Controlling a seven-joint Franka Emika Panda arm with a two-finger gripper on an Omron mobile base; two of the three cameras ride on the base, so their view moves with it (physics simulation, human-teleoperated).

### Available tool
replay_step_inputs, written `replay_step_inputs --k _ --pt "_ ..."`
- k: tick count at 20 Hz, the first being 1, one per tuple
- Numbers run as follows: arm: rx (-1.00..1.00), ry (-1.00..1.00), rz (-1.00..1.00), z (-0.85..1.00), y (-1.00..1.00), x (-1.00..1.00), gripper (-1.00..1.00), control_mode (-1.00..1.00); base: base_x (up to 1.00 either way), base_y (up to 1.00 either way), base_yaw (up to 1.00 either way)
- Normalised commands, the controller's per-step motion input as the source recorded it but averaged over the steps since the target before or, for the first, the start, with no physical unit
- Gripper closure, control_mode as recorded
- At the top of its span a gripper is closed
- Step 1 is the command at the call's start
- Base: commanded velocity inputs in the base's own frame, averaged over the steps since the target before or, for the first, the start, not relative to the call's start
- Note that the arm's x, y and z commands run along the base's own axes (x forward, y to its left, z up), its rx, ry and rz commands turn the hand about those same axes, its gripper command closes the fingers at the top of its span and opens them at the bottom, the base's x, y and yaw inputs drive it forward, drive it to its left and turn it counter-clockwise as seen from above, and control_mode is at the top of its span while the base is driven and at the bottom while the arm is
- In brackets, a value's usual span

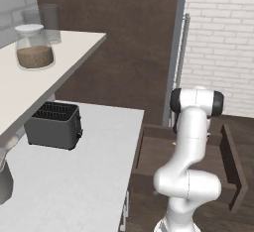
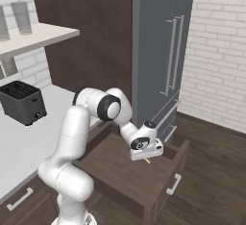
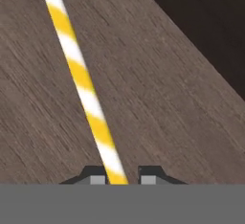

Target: Take a straw from the drawer in front and place it inside the glass cup on the dining counter.

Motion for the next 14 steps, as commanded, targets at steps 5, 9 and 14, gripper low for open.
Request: replay_step_inputs --k 5,9,14 --pt "0.00 0.00 0.00 0.08 0.01 -0.44 1.00 -1.00 0.00 0.00 0.00" --pt "0.01 -0.08 0.00 0.93 0.09 -0.62 1.00 -1.00 0.00 0.00 0.00" --pt "0.06 -0.05 0.00 1.00 0.09 -0.20 1.00 -1.00 0.00 0.00 0.00"
